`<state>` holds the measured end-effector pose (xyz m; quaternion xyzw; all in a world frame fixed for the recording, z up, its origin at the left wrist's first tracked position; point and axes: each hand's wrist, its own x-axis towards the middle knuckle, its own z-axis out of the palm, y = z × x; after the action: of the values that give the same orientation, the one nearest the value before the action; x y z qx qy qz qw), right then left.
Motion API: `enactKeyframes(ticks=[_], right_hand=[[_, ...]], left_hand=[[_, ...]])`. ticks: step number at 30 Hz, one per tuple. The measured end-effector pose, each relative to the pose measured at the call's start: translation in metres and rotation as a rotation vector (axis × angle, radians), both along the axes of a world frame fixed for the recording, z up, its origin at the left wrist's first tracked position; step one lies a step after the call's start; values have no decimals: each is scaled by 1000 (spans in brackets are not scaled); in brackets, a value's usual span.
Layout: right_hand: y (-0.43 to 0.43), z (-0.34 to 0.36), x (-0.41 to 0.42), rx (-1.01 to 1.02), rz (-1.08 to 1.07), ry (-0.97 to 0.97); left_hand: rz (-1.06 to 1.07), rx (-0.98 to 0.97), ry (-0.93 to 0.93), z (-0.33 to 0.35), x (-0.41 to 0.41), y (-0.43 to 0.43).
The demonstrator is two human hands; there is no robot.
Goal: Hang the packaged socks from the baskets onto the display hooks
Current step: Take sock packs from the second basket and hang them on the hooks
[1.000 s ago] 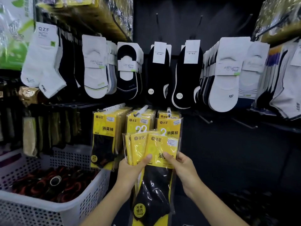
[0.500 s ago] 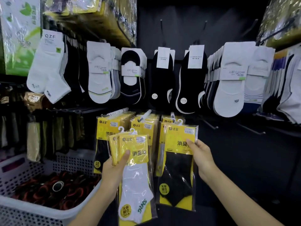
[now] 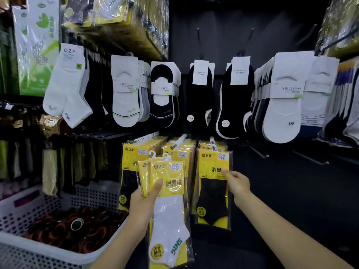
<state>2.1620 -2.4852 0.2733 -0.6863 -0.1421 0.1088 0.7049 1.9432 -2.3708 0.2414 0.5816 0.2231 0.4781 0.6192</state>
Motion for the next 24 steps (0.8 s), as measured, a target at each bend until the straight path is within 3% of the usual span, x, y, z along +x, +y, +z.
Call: enactKeyframes(ticks=[5, 10, 13, 20, 24], right_hand=[[-12, -21, -4, -33, -116, -20], [-25, -25, -50, 37, 272, -25], [-31, -29, -69, 26, 382, -41], [-46, -29, -67, 135, 348, 15], [-51, -16, -51, 169, 164, 18]], left_hand=[[-43, -41, -8, 0, 8, -10], [-133, -88, 4, -5, 24, -30], [-166, -89, -10, -9, 32, -43], [-161, -54, -1, -9, 31, -48], [-16, -71, 43, -8, 24, -32]])
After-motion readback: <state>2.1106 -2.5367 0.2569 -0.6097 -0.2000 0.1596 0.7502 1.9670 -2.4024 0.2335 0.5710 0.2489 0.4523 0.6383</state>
